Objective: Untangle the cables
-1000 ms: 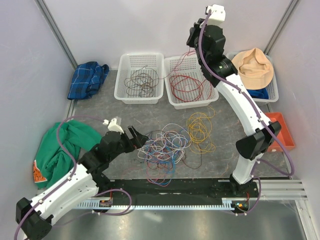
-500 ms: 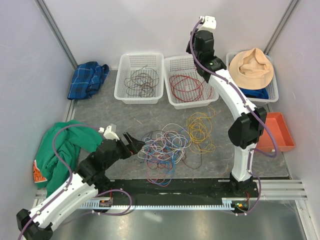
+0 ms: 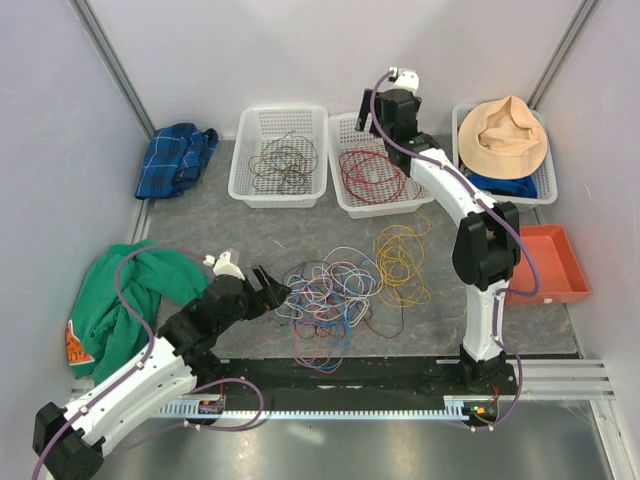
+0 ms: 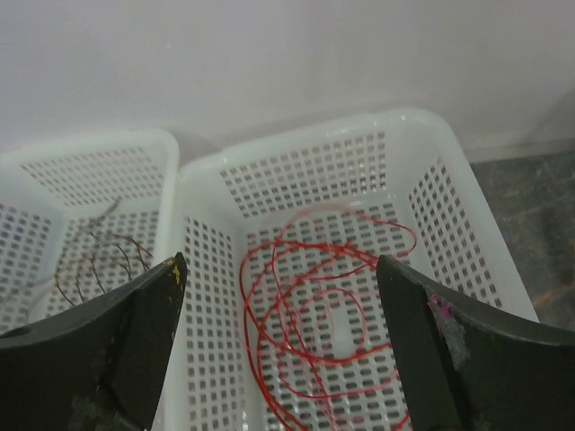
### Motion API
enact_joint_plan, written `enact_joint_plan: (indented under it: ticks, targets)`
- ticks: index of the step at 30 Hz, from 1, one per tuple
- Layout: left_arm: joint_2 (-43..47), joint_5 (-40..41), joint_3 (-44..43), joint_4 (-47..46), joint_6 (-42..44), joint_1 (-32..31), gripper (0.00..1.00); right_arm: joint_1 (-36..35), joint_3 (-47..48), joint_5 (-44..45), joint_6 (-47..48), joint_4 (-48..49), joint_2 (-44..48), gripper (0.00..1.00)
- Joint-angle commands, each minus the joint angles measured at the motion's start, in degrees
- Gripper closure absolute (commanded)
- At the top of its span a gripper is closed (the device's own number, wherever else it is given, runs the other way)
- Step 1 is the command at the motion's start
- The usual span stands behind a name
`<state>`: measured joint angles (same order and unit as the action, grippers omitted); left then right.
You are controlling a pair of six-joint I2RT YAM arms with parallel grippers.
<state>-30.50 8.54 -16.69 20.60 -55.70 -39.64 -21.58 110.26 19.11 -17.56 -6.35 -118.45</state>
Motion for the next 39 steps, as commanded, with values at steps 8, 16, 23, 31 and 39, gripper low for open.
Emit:
enact_joint_plan:
  ticks: [8, 16, 23, 31, 39]
  targets:
    - [0.18, 3.68, -3.35, -2.41, 0.59, -0.09, 0.02, -6.89, -28.72, 2.86, -4.75, 5.8, 24.02, 0.05]
    - [-5.61, 4.74, -6.16, -3.9, 3.06, 0.0, 0.03, -16.38, -57.5, -4.42, -10.21, 16.71, 44.43, 0.08]
    - [-13.34, -0.71, -7.57, -11.98, 5.69, -0.18, 0.05, -21.83, -74.55, -7.34, -13.64, 16.38, 59.63, 0.1]
    - [-27.74, -3.44, -10.9, -18.56, 9.03, -4.38, 0.04, -23.24, -83.71, -7.25, -16.01, 13.21, 70.1, 0.11]
    - [-38.94, -5.11, -16.44, -18.32, 12.46, -5.63, 0.89, -23.24, -82.84, -6.81, -15.4, 9.96, 72.83, 0.11]
